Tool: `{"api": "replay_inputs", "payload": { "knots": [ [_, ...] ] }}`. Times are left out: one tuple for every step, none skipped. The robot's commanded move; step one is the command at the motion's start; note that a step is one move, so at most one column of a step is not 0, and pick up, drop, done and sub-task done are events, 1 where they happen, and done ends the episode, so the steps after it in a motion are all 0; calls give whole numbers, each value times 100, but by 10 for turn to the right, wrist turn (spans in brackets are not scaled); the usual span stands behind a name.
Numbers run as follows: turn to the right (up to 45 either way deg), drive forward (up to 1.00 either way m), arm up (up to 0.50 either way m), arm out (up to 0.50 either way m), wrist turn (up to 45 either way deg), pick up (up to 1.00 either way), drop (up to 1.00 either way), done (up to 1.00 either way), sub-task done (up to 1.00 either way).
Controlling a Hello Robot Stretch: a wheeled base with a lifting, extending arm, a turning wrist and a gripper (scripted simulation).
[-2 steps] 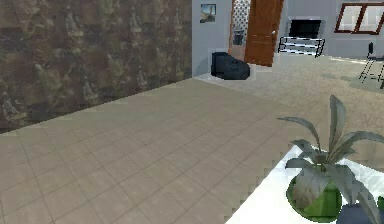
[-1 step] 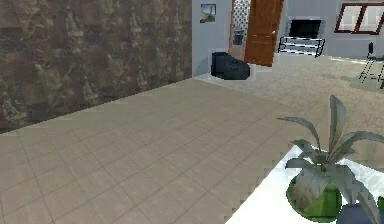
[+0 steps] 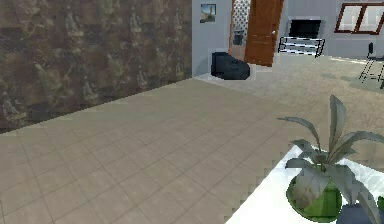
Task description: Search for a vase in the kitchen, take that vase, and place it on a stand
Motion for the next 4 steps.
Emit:
{"api": "replay_inputs", "payload": {
  "knots": [
    [0, 0, 26, 0, 0, 0, 0, 0, 0],
    [0, 0, 0, 0, -450, 0, 0, 0, 0],
    [0, 0, 0, 0, -450, 0, 0, 0, 0],
    [0, 0, 0, 0, -360, 0, 0, 0, 0]
  ]
}}
